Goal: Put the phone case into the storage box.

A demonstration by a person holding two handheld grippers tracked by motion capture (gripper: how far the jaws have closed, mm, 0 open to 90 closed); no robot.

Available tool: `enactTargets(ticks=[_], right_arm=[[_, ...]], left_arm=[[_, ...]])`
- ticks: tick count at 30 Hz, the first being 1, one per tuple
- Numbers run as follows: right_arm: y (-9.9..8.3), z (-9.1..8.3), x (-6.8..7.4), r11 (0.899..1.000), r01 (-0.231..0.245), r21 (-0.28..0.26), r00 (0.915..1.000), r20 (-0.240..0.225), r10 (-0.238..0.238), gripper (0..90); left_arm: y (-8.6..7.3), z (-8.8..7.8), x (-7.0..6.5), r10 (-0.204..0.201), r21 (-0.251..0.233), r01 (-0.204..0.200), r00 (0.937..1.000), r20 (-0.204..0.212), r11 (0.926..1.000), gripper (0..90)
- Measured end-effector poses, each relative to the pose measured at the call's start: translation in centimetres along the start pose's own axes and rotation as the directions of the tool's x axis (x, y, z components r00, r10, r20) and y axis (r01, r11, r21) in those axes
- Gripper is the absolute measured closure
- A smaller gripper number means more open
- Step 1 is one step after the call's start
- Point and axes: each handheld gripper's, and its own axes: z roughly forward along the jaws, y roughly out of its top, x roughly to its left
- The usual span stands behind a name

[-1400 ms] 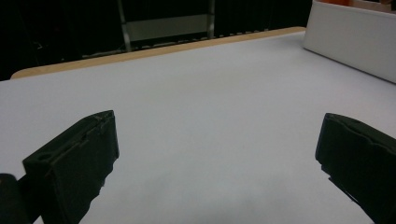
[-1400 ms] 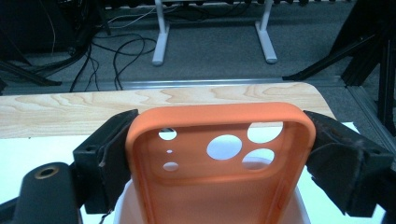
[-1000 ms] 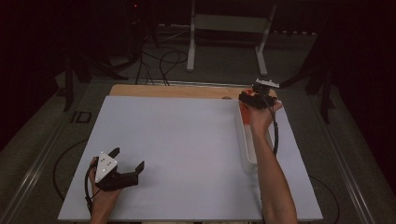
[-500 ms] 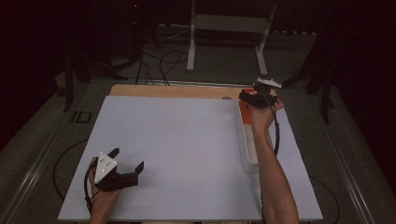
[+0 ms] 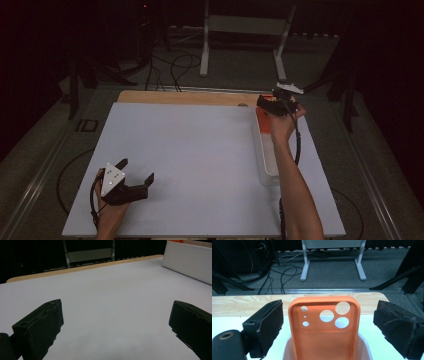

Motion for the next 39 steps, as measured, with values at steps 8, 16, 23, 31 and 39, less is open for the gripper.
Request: enactTargets(ticks=[8,16,23,31,39], right_arm=[[-0.1,-0.8,-0.4,0.999,0.032,0.006,0.9985,-0.045,-0.032,9.1],[-0.6,-1.4,0.1,0.995,0.089,0.033,0.9895,-0.117,-0.085,9.1],[-1.1,-2.4,0.6,0.99,0.131,0.044,0.9764,-0.179,-0.121,9.1],[-1.8,-3.6,0.7,0.988,0.149,0.04,0.965,-0.224,-0.137,9.1],[-2.1,-5.2,1.0,0.985,0.173,0.013,0.9474,-0.276,-0.163,9.1]], left_arm=[[0.0,0.1,-0.1,0.002,0.003,-0.002,1.0,0.002,1.0,0.2],[0.0,0.1,-0.1,0.003,0.006,-0.003,1.0,0.005,1.0,0.2],[0.0,0.1,-0.1,0.002,0.005,-0.002,1.0,0.006,1.0,0.3],[0.0,0.2,-0.2,0.005,0.007,-0.005,0.9999,0.013,1.0,0.3],[0.0,0.2,-0.1,0.002,0.009,-0.002,0.9998,0.019,1.0,0.2]])
